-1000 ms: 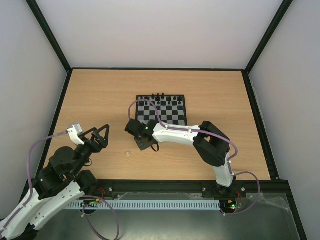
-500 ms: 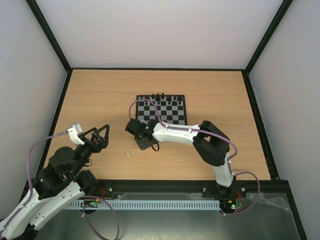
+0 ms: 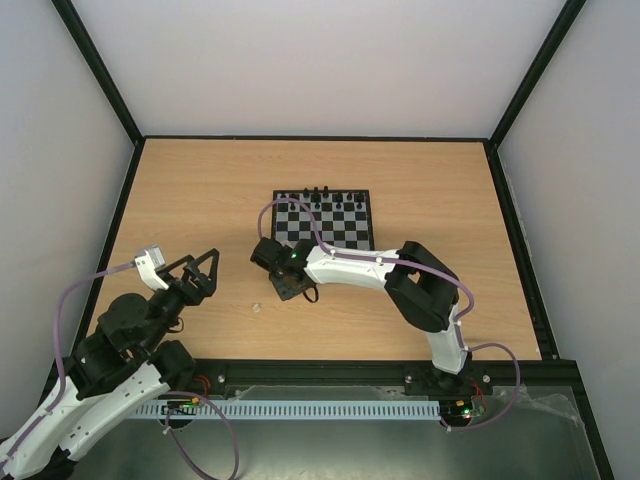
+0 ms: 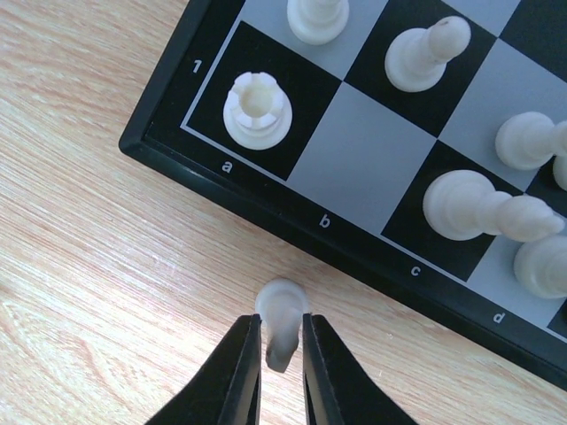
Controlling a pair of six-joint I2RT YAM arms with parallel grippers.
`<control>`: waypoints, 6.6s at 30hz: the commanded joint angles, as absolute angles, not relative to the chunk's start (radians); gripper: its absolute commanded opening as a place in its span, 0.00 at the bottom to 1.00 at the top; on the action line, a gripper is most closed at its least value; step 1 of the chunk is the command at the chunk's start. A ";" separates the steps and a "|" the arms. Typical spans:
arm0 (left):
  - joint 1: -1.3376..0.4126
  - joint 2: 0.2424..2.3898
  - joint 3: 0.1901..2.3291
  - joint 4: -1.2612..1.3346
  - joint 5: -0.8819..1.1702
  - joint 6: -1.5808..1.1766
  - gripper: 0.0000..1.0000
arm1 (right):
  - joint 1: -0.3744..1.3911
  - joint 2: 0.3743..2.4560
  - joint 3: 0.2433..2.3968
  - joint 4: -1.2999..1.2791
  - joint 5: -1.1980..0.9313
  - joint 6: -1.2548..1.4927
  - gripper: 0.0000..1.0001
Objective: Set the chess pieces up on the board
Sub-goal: Pick up the chess piece at the center of the board, then place the chess piece on the chessboard, then pick up the chess piece at the center of the board, then place the chess piece on the chessboard.
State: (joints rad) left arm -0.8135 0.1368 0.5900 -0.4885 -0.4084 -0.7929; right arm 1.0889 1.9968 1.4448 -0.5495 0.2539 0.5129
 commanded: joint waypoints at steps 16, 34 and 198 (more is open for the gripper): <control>-0.816 0.132 0.601 -0.484 -0.407 -0.783 0.99 | 1.085 1.923 1.398 -0.612 0.258 0.506 0.01; -0.816 0.172 0.600 -0.451 -0.387 -0.776 0.99 | 0.880 1.566 1.190 -0.695 0.338 0.486 0.02; -0.816 0.129 0.676 -0.511 -0.443 -0.767 1.00 | 0.962 1.963 1.503 -0.579 0.171 0.437 0.12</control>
